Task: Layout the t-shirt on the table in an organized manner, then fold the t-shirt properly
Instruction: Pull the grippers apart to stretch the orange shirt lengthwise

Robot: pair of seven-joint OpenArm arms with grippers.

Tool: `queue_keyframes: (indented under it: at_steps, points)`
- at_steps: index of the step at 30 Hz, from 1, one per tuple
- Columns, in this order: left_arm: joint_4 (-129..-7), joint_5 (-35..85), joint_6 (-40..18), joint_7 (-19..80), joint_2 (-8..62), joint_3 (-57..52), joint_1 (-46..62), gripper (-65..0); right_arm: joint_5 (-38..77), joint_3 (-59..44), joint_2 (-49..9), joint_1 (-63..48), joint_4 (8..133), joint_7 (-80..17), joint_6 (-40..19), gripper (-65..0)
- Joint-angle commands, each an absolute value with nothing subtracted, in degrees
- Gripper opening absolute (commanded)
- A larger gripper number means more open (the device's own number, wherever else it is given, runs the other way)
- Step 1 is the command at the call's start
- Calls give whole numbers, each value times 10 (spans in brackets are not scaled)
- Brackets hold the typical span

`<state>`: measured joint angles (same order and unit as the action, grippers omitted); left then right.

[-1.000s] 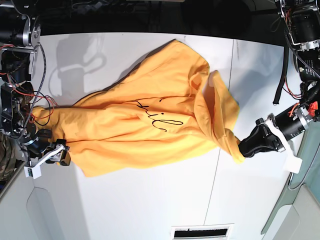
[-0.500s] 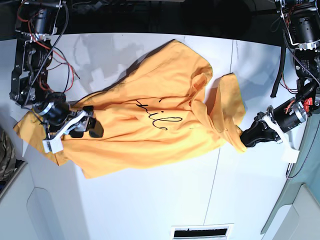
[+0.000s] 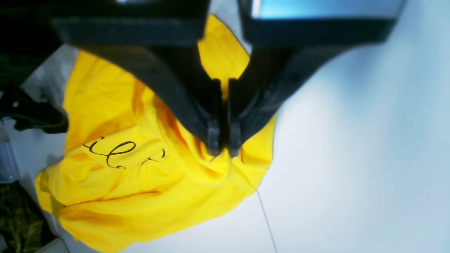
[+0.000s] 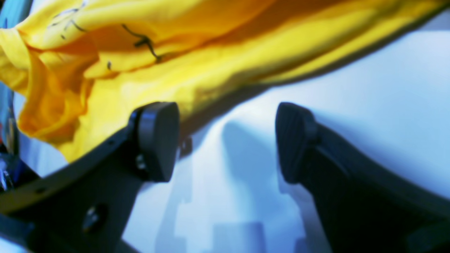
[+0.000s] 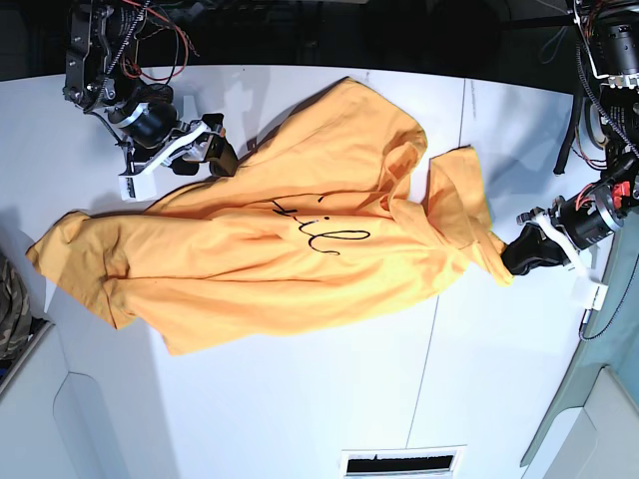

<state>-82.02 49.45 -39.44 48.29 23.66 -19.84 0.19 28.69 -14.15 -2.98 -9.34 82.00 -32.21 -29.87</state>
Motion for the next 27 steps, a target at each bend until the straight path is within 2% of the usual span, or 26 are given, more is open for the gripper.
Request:
queue_keyframes:
  at_steps: [1,5,6,8,10,11,14,21,27]
  points:
    - [-828,499,-400,464,246,-202,-4,-650,288,-140,-26,-84,816,-303,-302,-224]
    - [-828,467,-400,425,249,-202,1,-650,258,-137,2,-43,752,-291,-297,-227]
    - [-828,461,-400,421,250,-202,0,-650,255,-137,7,-30,733,-291,-298,-256]
    - [-828,458,-400,420,249,-202,1,-650,255,-137,11,-6,700,-291,-298,-397]
    - [-828,458,-400,420,249,-202,3,-650,255,-138,11,10,688,-292,-298,-595]
    - [-828,458,-400,420,249,-202,4,-650,255,-138,11,14,689,-293,-298,-650]
    - [-828,457,-400,420,250,-202,5,-650,255,-140,8,13,719,-305,-307,-650]
    - [-830,451,-400,427,266,-202,26,-650,262,-194,2,-10,892,-425,-309,-650]
    - [-893,466,-400,434,272,-187,90,-650,292,-248,-73,-27,949,-440,-307,-650]
